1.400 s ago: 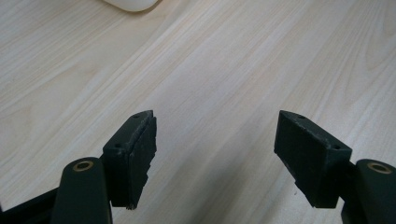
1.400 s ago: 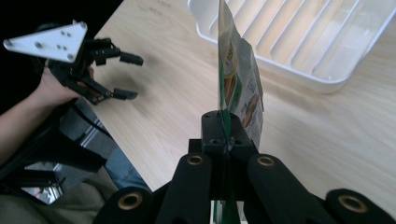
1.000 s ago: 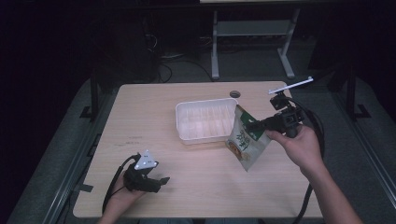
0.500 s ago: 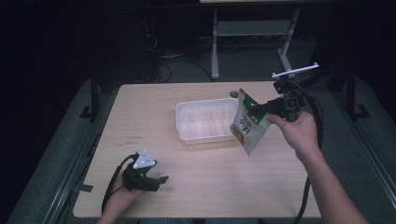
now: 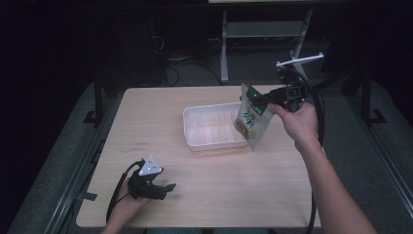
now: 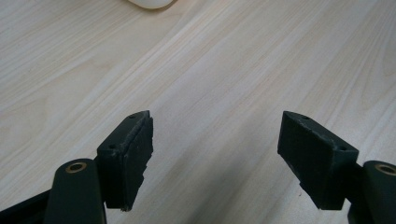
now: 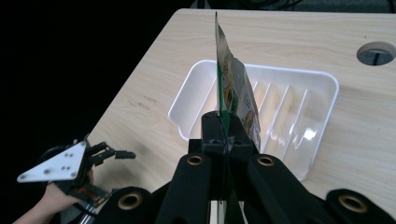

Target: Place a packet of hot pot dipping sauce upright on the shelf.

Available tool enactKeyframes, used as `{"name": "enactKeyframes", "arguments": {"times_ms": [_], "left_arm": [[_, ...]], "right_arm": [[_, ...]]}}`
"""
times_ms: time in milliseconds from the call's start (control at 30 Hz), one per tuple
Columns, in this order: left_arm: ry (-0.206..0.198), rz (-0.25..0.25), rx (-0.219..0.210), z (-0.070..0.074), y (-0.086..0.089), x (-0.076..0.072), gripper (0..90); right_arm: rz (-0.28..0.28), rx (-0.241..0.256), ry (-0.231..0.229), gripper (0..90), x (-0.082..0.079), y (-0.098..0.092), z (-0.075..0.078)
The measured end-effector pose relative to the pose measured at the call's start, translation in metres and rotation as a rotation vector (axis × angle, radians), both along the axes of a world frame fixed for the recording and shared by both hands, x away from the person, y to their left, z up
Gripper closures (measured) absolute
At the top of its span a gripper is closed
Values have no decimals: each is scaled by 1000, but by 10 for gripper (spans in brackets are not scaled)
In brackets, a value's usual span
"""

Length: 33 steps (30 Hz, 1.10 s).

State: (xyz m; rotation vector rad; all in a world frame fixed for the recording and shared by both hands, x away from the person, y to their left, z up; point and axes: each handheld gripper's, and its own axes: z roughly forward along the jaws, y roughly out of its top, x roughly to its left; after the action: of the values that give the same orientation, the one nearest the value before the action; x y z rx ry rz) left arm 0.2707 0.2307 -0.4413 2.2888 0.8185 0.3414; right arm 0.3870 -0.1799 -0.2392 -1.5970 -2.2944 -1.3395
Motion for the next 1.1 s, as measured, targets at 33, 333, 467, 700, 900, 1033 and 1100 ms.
{"name": "enactKeyframes", "arguments": {"times_ms": [33, 333, 467, 700, 900, 1033, 1100], "left_arm": [[0, 0, 0, 0, 0, 0, 261], [1, -9, 11, -2, -1, 0, 261], [0, -8, 10, -2, -1, 1, 261], [-4, 0, 8, -1, 2, 2, 261], [-5, 1, 7, -1, 2, 2, 261], [-4, -1, 7, -1, 2, 2, 261], [-5, -1, 7, -1, 2, 2, 260]], "right_arm": [[-5, -2, 0, 896, 2, 2, 0], [-51, -40, -4, 896, 20, 16, -6], [-74, -24, 5, 896, 29, 19, -11], [-114, -9, -2, 896, 41, 27, -17], [-136, -2, -2, 896, 48, 35, -20], [-143, -4, -6, 896, 51, 39, -21], [-144, -15, -7, 896, 54, 44, -22]]}}
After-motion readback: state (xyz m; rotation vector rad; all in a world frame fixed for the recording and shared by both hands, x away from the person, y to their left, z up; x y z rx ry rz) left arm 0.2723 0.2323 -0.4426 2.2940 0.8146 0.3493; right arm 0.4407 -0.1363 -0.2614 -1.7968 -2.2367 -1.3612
